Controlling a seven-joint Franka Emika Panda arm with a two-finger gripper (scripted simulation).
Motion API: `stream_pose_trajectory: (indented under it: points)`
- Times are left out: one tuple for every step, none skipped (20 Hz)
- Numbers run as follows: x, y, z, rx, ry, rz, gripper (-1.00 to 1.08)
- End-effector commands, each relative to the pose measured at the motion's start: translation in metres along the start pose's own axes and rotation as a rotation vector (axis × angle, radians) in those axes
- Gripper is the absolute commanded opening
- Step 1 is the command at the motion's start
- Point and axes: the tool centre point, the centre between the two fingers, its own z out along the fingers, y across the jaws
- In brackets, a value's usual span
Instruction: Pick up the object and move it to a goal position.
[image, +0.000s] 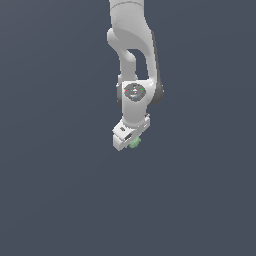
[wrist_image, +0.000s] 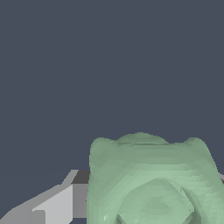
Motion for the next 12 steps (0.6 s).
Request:
stream_pose_trajectory:
  points:
    - [-0.010,0.005,-0.016,-0.001,0.001,0.001,-1.00]
    - [-0.015,0.007,-0.023,-0.001,0.001,0.001,-1.00]
    - [-0.020,0.009,-0.031,-0.001,0.001,0.001,-1.00]
    - [-0.025,0.012,-0.039,-0.001,0.001,0.001,-1.00]
    - [-0.031,0.014,-0.048,-0.001,0.001,0.001,-1.00]
    - [-0.036,0.017,-0.057,0.000,0.001,0.000,-1.00]
    - [-0.042,0.019,-0.067,0.000,0.001,0.000,-1.00]
    - [-0.049,0.022,-0.077,0.000,0.001,0.000,-1.00]
    - [-0.055,0.025,-0.087,0.000,0.001,0.000,-1.00]
    - [-0.061,0.028,-0.097,0.000,0.001,0.000,-1.00]
    - [-0.068,0.031,-0.108,0.001,0.002,0.000,-1.00]
    - [-0.075,0.034,-0.118,0.001,0.002,0.000,-1.00]
